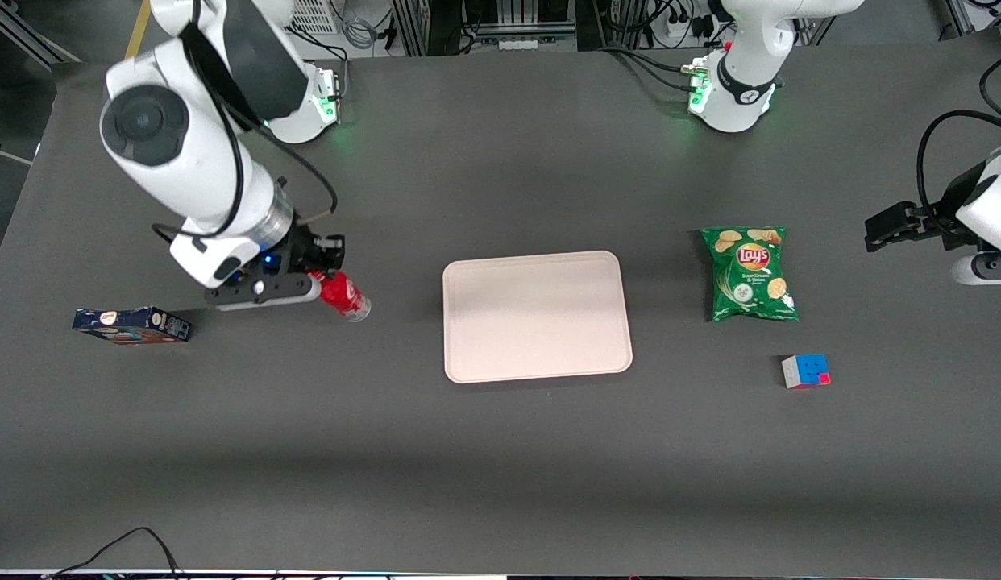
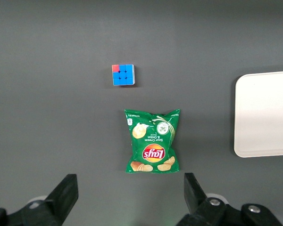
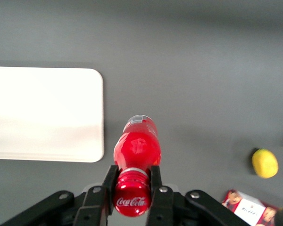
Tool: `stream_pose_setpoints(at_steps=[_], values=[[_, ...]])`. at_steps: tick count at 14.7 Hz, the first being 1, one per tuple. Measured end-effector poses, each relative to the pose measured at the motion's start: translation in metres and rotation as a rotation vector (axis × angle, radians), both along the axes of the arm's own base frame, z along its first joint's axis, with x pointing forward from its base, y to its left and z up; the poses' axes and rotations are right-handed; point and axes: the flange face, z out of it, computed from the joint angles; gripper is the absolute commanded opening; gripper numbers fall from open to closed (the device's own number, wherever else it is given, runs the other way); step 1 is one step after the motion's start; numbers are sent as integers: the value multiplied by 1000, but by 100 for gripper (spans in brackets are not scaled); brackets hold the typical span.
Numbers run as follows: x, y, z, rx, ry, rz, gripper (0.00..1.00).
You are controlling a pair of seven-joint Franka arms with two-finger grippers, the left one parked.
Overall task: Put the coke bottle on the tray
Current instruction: 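Lift the red bottle and carry it over the white tray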
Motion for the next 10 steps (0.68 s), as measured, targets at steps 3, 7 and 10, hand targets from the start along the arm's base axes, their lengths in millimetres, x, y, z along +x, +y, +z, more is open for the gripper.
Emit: stream_pose_setpoints(at_steps=[3, 7, 10], values=[[-18, 51, 15, 26, -9, -53, 0], [-33, 135, -25, 19, 37, -120, 0], [-16, 163, -90, -1, 38, -147, 0]])
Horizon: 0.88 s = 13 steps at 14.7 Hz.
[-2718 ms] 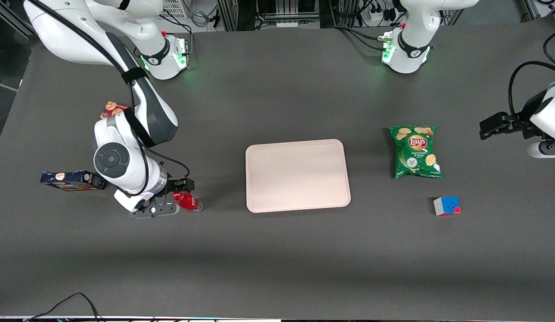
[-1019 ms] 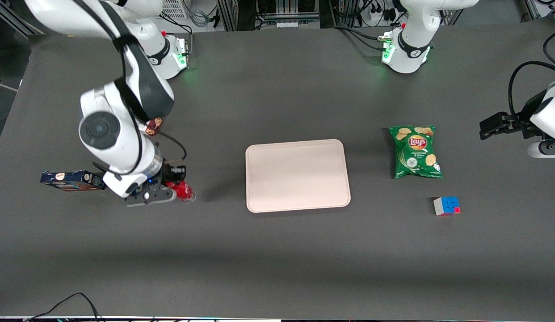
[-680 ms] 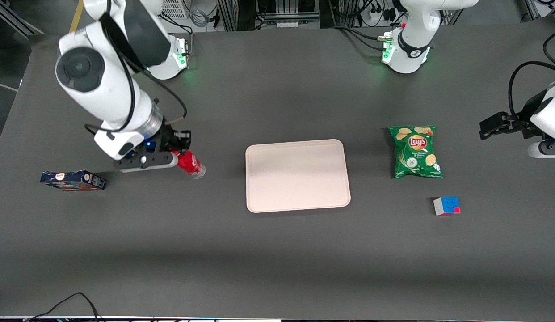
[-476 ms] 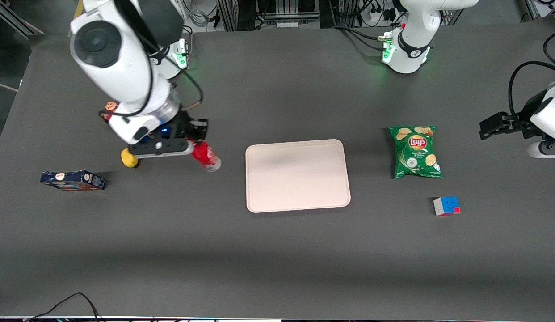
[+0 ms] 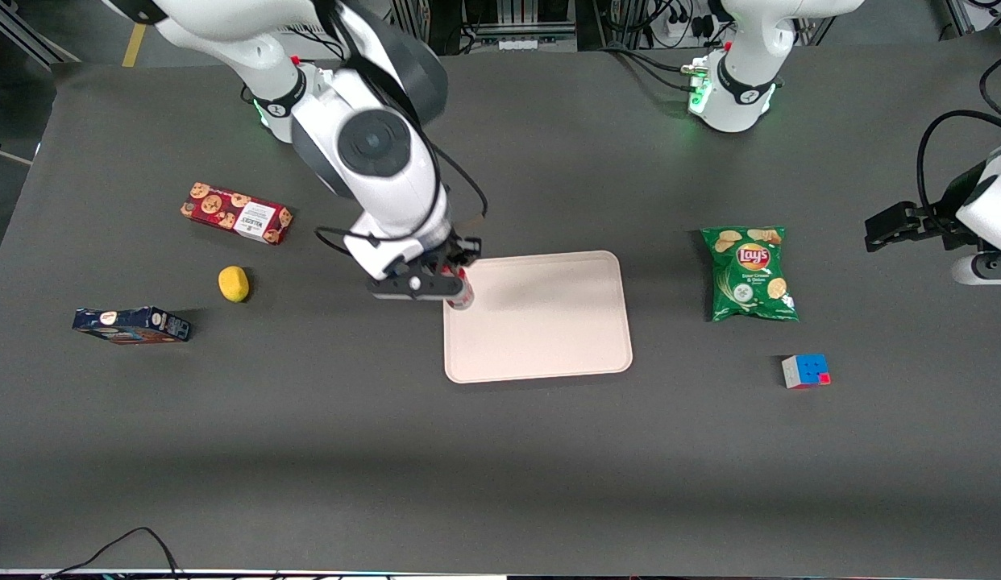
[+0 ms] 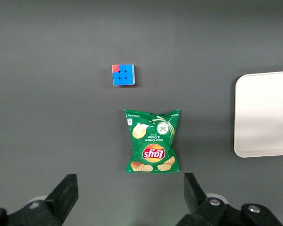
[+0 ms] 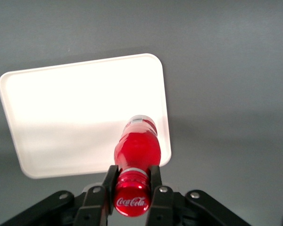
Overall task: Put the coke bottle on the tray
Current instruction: 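Lift the red bottle and carry it over the white tray, then lower the red bottle onto the tray and open the right gripper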
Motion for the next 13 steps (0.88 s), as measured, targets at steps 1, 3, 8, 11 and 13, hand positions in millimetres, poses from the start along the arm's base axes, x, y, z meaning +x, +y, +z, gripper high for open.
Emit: stream_pose_setpoints(at_steps=[1, 3, 8, 11, 13], values=[[7, 4, -24, -7, 3, -6, 0], [18, 9, -65, -11, 12, -11, 0], [28, 10, -99, -6, 6, -15, 0], [29, 9, -101, -12, 2, -15, 12], [31, 9, -105, -14, -5, -18, 30]])
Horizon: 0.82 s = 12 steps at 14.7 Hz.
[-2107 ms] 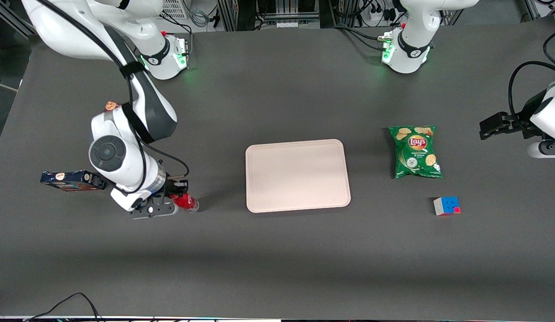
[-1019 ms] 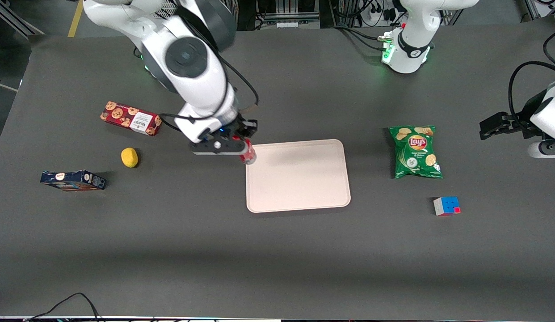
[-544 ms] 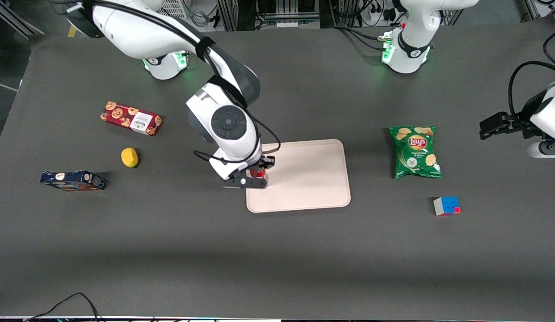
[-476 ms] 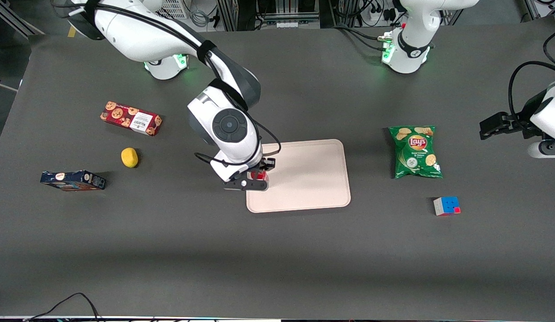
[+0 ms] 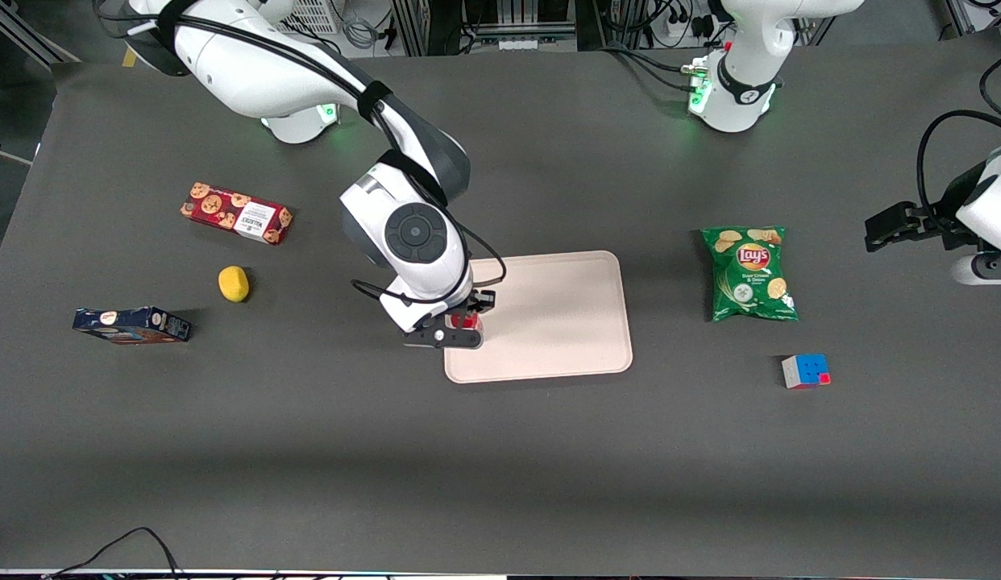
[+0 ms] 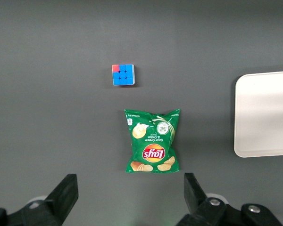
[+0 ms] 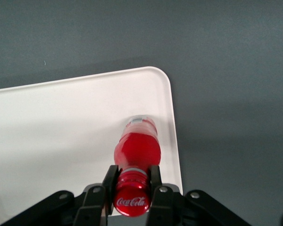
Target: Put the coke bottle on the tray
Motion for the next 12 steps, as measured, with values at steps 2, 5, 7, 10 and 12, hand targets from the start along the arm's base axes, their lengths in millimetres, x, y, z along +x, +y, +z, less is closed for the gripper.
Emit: stream_pose_setpoints(at_steps=[2, 5, 7, 10, 12], values=[[1, 0, -4, 4, -6, -4, 56], [3, 0, -5, 9, -11, -9, 100], [4, 0, -4, 11, -14, -20, 100], [11, -5, 19, 28, -47, -64, 100], [21, -25, 62, 41, -95, -95, 100]])
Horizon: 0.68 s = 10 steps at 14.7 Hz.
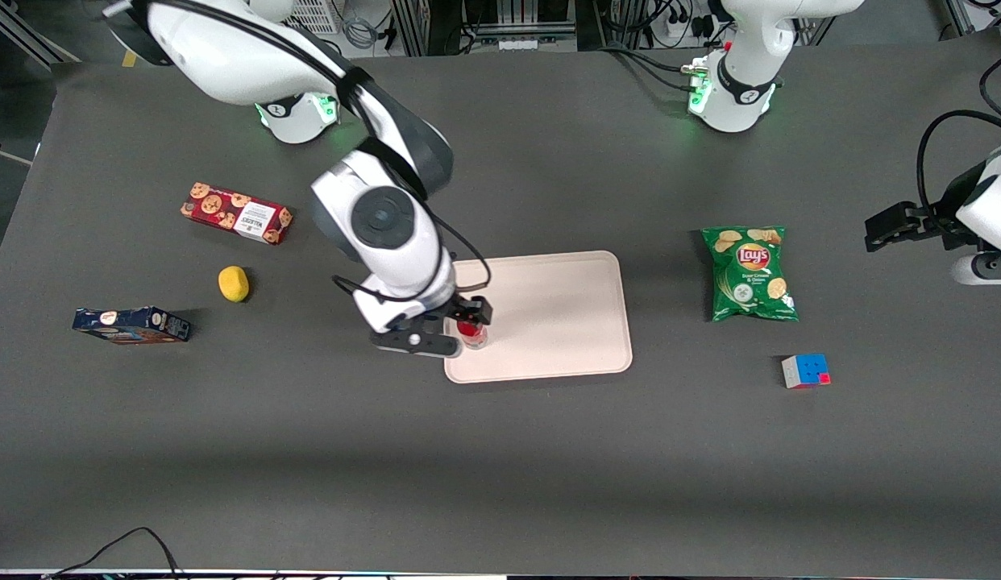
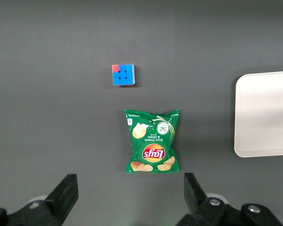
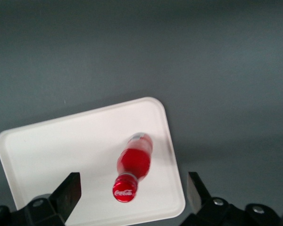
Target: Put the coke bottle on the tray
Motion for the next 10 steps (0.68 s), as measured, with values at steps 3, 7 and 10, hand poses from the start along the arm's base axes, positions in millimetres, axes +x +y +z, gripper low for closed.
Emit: stream_pose_setpoints(at_steps=[3, 7, 10], values=[[6, -54, 81, 4, -74, -27, 100], [-8, -150, 152, 23, -114, 41, 100], [-23, -239, 168, 7, -105, 86, 100]])
